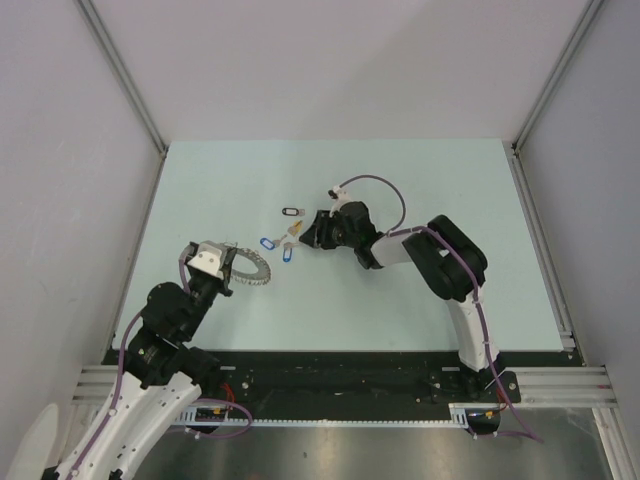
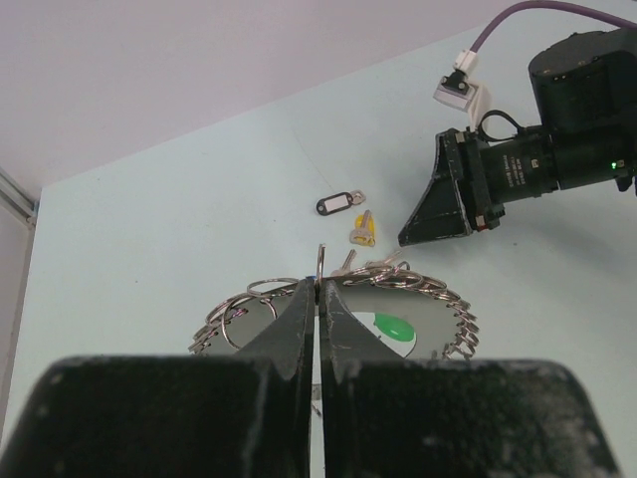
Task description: Put the keys on the keyring
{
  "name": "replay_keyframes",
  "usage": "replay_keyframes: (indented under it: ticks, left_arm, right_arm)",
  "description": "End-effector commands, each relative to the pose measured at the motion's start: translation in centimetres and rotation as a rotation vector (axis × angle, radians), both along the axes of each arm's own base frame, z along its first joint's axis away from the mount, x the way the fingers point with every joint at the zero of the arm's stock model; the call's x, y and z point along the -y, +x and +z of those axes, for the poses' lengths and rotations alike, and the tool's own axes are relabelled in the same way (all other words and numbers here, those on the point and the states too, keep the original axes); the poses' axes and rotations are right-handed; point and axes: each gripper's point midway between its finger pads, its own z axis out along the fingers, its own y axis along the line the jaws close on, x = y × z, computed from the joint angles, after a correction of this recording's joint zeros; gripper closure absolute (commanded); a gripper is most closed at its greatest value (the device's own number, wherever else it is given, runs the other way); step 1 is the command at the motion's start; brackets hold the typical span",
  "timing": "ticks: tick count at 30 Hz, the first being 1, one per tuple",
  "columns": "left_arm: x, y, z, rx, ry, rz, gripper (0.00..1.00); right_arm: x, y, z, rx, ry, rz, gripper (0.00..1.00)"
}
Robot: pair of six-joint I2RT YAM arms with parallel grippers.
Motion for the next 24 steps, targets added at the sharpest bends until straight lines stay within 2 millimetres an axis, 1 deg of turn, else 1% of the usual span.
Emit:
replay_keyframes:
  ticks: [1,2,6,8,9,12,16,20,23,24]
  left_arm:
    - [0.0,0.0,2.1,0.075,-0.029,-0.007,1.0]
    - [-0.1,0.0,2.1,0.076,-0.028,-0.005,0.99]
    - [-0.1,-0.1,2.1,0.076,-0.031,-0.004,1.0]
    - [-0.1,-0.1,2.2,0.077,-0.033,-0.005,1.0]
    - [-0.1,-0.1,2.2,0.077,-0.033,-0.005,1.0]
    - [-0.1,-0.1,2.1,0.076,-0.032,-0.007,0.99]
    - [-0.1,-0.2,2.1,0.077,-0.034,-0.008,1.0]
    - [0.0,-0.2,2.1,0.076,-0.036,-0.011,1.0]
    - [0.0,-0.2,2.2,0.077,-0.038,-0.011,1.0]
    - [0.0,-0.2,2.1,0.076,-0.036,-0.013,1.0]
  right_arm:
    - [-1.5,2.3,1.7,0.19,-0.054,-0.016,0.56]
    - [-2.1,2.6,2.3,0.215,-0.057,-0.013,0.56]
    - [-2.7,3.5,2.1,0.242,-0.099,-0.022,0.59]
    - [-3.0,3.6,1.3,0.228,-0.118,-0.016,0.6]
    - [-3.5,3.6,1.5,0.23,-0.115,-0.009,0.62]
    - [-3.9,3.7,0.9,0.222,-0.13,-0.002,0.66]
    - [-4.1,3.6,0.2,0.215,-0.158,0.004,0.7]
    - [-4.0,3.7,0.0,0.211,-0.166,0.002,0.75]
    - [-3.9,3.7,0.3,0.214,-0.172,-0.002,0.84]
    - [-3.8,3.6,0.3,0.212,-0.18,-0.001,0.9]
